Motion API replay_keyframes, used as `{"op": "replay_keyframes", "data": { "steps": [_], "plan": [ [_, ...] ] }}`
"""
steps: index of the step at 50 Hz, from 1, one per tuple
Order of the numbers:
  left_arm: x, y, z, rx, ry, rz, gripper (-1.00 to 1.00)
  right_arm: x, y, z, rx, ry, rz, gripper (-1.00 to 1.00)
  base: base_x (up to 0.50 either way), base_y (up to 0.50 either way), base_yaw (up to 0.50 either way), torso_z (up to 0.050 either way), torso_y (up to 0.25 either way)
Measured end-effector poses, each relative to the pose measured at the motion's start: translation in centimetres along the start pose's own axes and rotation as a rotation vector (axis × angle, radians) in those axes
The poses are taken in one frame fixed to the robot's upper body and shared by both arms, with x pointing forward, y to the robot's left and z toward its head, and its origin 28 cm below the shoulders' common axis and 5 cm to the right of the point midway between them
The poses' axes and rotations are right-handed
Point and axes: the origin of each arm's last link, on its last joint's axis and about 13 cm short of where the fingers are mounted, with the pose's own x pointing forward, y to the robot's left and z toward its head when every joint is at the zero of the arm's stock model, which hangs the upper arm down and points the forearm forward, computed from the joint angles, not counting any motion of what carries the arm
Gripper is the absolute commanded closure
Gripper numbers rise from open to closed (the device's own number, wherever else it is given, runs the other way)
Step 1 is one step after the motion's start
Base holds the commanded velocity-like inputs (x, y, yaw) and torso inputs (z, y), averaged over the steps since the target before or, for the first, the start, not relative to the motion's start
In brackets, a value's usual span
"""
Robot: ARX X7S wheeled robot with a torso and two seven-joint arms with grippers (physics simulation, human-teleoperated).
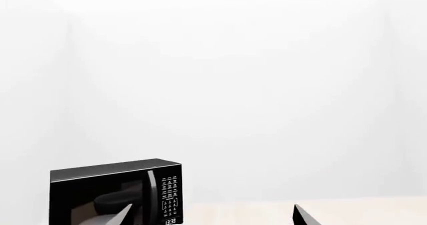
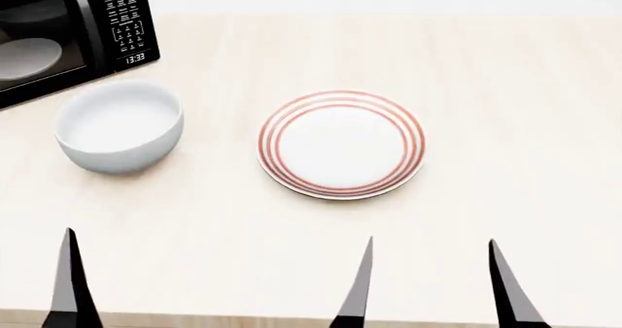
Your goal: Pick up the white bowl and put it on the plate.
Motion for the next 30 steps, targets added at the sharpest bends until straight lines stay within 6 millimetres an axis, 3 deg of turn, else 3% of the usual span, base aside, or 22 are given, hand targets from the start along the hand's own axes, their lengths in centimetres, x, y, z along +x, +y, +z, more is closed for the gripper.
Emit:
{"op": "replay_keyframes", "data": {
  "steps": [19, 30],
  "plan": [
    [-0.05, 0.09, 0.37, 0.008, -0.021, 0.005, -1.00, -0.06, 0.04, 0.36, -0.006, -0.014, 0.003, -1.00, 0.01, 0.00, 0.00, 0.000, 0.000],
    [-0.09, 0.10, 0.37, 0.006, -0.021, 0.002, -1.00, -0.08, 0.02, 0.43, -0.009, -0.022, -0.001, -1.00, 0.37, 0.00, 0.00, 0.000, 0.000]
  ]
}}
